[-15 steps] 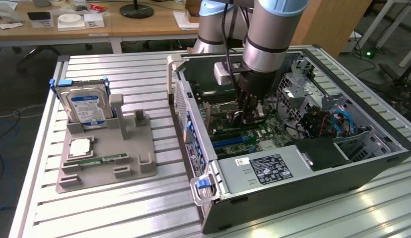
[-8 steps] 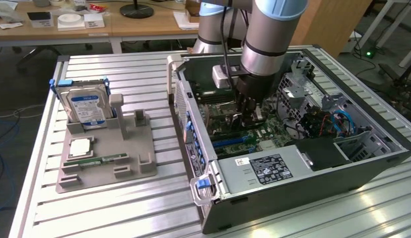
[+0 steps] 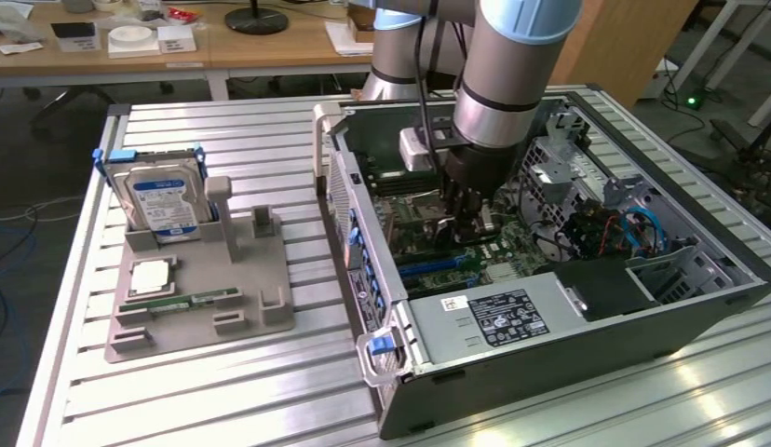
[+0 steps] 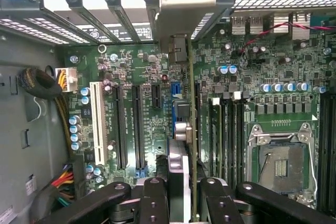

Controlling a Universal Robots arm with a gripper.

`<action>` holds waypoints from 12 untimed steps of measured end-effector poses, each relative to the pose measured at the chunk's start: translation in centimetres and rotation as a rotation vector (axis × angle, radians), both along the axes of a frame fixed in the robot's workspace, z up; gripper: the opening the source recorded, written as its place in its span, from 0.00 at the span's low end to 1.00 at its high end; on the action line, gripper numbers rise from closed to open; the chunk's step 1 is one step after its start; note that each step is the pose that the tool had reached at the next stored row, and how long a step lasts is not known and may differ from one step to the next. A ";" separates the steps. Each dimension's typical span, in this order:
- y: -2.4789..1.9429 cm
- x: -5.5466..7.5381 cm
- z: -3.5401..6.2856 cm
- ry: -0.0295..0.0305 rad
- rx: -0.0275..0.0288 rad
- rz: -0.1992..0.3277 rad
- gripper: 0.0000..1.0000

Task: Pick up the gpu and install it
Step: 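Insert the gpu into the slot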

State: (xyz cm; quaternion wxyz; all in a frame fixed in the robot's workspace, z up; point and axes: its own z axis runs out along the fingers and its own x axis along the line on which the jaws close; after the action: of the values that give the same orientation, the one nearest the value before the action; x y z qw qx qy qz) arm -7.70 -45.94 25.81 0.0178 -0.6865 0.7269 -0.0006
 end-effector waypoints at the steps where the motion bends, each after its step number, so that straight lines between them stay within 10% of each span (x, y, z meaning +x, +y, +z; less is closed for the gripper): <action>1: -0.01 0.0 -0.03 0.0007 -0.0001 0.000 0.28; 12: -0.24 -0.3 -0.53 0.0034 0.0000 0.000 0.28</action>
State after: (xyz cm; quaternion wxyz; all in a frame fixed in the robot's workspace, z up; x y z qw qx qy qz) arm -7.95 -46.18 25.28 0.0166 -0.6865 0.7270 0.0006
